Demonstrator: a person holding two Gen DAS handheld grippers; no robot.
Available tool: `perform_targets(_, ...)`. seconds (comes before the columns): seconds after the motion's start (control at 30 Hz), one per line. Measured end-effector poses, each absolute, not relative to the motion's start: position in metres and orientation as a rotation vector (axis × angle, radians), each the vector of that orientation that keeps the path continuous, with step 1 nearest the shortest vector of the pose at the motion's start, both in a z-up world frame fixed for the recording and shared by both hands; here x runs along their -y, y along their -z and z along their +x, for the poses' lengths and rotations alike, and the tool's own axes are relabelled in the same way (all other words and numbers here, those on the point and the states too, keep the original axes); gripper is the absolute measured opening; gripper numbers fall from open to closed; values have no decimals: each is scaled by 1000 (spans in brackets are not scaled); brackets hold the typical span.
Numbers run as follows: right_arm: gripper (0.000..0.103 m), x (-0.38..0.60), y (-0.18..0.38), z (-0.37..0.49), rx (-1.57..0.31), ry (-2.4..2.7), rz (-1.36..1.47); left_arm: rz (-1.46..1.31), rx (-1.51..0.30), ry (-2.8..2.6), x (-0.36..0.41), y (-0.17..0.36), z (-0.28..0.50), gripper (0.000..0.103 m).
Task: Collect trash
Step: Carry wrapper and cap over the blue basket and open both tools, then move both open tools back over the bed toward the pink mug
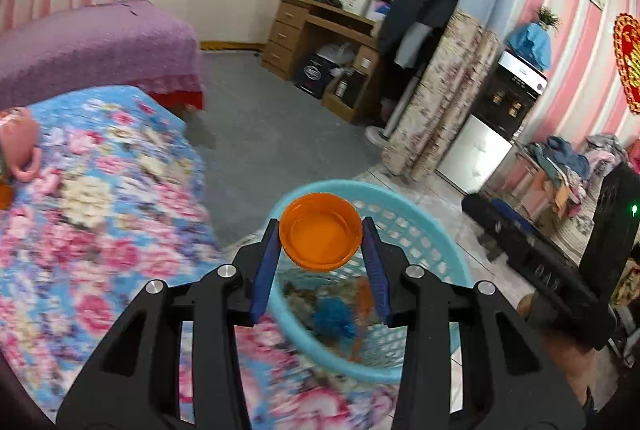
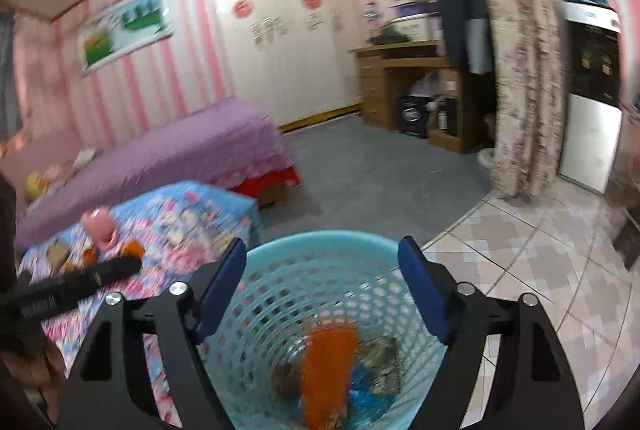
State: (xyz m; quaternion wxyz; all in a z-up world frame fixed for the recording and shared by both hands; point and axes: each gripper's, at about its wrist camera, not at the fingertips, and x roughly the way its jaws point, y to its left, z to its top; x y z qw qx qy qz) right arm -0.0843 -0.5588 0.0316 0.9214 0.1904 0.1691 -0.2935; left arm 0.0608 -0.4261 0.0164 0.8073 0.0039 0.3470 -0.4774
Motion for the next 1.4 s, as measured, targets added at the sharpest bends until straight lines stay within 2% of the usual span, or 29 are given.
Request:
perform_targets(0.07,78,563,-32,-88,-324,636,412,18,-755,1037,437,-11,58,73)
perform_targets(0.13,79,565,-33,-91,-293,674,428,23,-737,1027,443,-10,53,85)
perform_targets(0.2,83,567,-33,-91,-278,686,443,26,-725,1028,442,-12,50,89)
perform_targets(0.37,83,554,-29,-67,-307,626,436,62,-682,970,396,-19,58,91)
perform_targets(0.7,85,457,-38,20,-359,381,354,66,-565,474,154,-42,122,94)
perform_targets(0.87,85,371,-38,77,-408,214,267,-75,-568,303,58,-21,141,94)
perform_targets(1.13,85,262,-34,119,-451,10,155,-90,-587,255,14,-8,152,94)
perform_targets(1.4,86,245,-26,130,-484,13,135,-103,-600,261,10,-3,159,94)
